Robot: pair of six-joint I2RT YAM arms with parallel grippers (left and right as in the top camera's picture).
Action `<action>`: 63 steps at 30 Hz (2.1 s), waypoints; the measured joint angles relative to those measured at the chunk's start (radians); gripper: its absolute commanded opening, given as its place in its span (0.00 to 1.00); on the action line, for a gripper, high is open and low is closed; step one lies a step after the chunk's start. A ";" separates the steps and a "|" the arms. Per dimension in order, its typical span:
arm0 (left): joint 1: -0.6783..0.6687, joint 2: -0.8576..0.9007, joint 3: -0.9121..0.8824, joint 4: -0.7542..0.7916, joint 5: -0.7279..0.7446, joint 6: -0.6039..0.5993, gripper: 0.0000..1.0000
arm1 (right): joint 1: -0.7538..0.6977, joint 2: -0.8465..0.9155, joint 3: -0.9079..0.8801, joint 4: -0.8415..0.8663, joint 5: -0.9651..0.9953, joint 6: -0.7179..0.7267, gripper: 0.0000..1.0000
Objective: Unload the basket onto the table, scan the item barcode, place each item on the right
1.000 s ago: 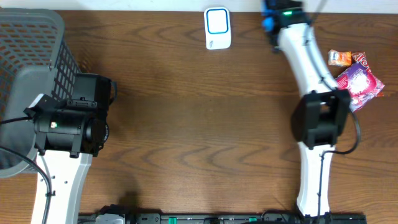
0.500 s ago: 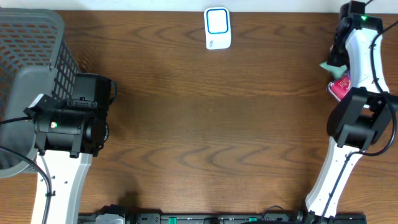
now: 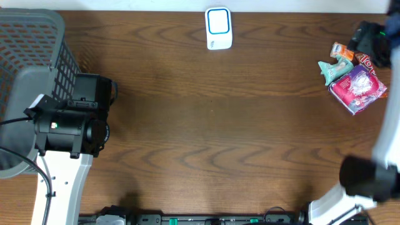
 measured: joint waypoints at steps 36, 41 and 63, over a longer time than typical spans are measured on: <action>0.000 0.000 -0.003 0.000 0.000 0.000 0.98 | 0.269 -0.812 -1.129 -0.187 -0.399 0.132 0.99; 0.000 0.000 -0.003 0.000 0.000 0.000 0.98 | 0.269 -0.812 -1.130 -0.187 -0.403 0.132 0.99; 0.000 0.000 -0.003 0.000 0.000 0.000 0.98 | 0.269 -1.110 -1.131 -0.181 -0.406 0.133 0.99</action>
